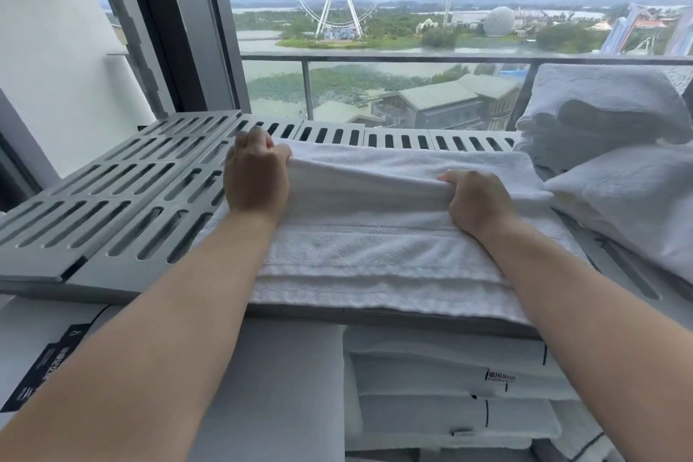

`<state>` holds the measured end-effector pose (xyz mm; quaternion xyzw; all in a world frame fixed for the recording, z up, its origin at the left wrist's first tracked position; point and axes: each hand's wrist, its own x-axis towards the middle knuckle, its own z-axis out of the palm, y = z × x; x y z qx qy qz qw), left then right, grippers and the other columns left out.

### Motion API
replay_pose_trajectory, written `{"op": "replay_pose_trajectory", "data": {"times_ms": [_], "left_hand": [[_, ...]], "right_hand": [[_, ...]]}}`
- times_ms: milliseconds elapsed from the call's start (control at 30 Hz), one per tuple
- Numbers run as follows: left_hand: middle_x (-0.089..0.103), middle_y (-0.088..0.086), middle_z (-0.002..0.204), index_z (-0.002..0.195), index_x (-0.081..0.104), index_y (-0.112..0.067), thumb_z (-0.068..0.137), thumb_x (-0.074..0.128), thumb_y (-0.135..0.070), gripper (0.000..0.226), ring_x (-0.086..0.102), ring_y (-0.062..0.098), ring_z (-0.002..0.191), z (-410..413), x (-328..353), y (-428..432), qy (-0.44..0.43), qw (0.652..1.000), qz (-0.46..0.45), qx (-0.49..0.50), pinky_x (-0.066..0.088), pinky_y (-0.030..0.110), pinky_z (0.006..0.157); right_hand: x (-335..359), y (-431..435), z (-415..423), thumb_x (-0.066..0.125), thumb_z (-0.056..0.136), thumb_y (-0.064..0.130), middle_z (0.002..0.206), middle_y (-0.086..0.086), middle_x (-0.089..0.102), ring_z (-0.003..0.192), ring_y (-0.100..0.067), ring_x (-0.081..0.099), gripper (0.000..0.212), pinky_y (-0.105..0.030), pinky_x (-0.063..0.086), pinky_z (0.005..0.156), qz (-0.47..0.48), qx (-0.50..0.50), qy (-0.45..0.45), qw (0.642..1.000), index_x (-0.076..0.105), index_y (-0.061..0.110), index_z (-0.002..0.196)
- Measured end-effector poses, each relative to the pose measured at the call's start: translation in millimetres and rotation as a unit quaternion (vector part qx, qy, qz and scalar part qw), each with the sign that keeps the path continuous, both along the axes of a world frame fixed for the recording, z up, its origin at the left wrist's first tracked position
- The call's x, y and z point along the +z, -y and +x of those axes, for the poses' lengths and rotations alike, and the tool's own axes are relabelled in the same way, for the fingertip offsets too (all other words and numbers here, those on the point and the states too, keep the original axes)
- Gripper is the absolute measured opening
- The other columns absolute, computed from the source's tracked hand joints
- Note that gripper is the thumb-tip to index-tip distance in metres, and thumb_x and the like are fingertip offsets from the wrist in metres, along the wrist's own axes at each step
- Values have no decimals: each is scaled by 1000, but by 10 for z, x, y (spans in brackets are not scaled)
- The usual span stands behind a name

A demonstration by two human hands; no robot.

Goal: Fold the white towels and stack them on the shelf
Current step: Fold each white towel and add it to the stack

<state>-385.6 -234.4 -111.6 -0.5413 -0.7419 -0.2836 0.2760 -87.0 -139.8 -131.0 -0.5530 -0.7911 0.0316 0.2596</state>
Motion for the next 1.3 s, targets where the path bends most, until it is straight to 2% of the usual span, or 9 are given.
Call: {"op": "replay_pose_trajectory", "data": {"times_ms": [200, 367, 600, 733, 867, 967, 1133, 1233, 1300], "left_hand": [[62, 15, 95, 93, 77, -3, 88, 58, 1, 20, 55, 35, 100, -15, -112, 16, 29, 996, -74, 40, 54, 44, 86], [64, 10, 83, 84, 76, -9, 87, 54, -1, 24, 52, 25, 78, -49, -126, -2, 66, 995, -67, 36, 46, 37, 62], [65, 3, 101, 97, 70, -16, 96, 55, -24, 17, 57, 22, 100, -10, -140, -40, 55, 974, -117, -189, 50, 38, 87], [64, 2, 93, 92, 67, -15, 98, 55, -36, 24, 60, 22, 91, -65, -195, -138, 90, 979, -130, -132, 45, 32, 75], [63, 8, 120, 110, 56, -20, 99, 44, -54, 38, 56, 29, 118, -56, -181, -184, 98, 964, -239, -60, 40, 50, 110], [24, 16, 164, 144, 35, -25, 102, 23, -58, 55, 14, 40, 153, -2, -167, -165, 108, 940, -322, 19, 6, 56, 124], [-9, 28, 164, 159, -9, -31, 104, 11, -55, 64, -7, 56, 148, 329, 62, -95, 140, 879, -434, 140, -2, 67, 118], [-2, 26, 166, 161, 6, -25, 105, 29, -35, 61, -2, 52, 150, 500, 77, -1, 106, 892, -427, 108, 2, 69, 119], [24, 16, 164, 151, 36, -28, 105, 34, -24, 47, 19, 41, 151, 573, -7, 109, 68, 933, -351, -38, 14, 60, 121]], "right_hand": [[18, 35, 33, 42, 88, -3, 127, -14, 66, 121, -34, 57, 50, -39, 43, 104, -10, -30, 3, 1000, 67, 17, 126], [42, 87, 125, 40, 89, -1, 126, -12, 66, 118, -35, 57, 53, -42, 43, 104, -17, -92, 13, 996, 66, 22, 128], [32, 82, 167, 42, 88, -2, 123, -15, 68, 116, -36, 59, 54, -40, 47, 98, -29, -129, -48, 990, 70, 23, 127], [33, 104, 184, 45, 85, -5, 120, -13, 71, 114, -34, 61, 52, -37, 47, 97, -22, -147, -72, 986, 74, 21, 119], [56, 97, 194, 47, 84, 0, 113, -12, 72, 109, -34, 61, 43, -37, 48, 91, -27, -178, -105, 978, 76, 20, 110], [63, 95, 206, 45, 83, 7, 110, -15, 72, 106, -36, 61, 38, -38, 49, 89, -52, -183, -118, 975, 76, 12, 102], [81, 68, 158, 34, 95, 19, 119, -20, 66, 109, -36, 58, 37, -40, 41, 89, -67, -177, -79, 979, 67, 9, 108], [55, 59, 138, 36, 96, 35, 113, -19, 67, 108, -35, 57, 38, -42, 37, 90, -52, -165, -32, 984, 65, 14, 107], [49, 84, 118, 34, 99, 44, 112, -16, 68, 109, -35, 56, 43, -43, 36, 91, -26, -113, -19, 993, 66, 16, 106]]}}
